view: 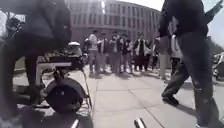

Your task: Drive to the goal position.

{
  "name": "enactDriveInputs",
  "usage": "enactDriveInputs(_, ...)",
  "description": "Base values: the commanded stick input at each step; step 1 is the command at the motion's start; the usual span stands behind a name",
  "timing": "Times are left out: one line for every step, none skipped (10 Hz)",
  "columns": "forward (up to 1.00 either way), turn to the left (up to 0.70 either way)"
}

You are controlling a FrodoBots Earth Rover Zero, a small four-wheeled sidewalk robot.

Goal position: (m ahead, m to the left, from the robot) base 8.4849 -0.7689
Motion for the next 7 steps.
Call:
enactDriveInputs(0.0,-0.85)
enactDriveInputs(0.0,-0.85)
enactDriveInputs(0.0,-0.85)
enactDriveInputs(0.0,-0.85)
enactDriveInputs(0.0,-0.85)
enactDriveInputs(0.0,-0.84)
enactDriveInputs(0.0,-0.83)
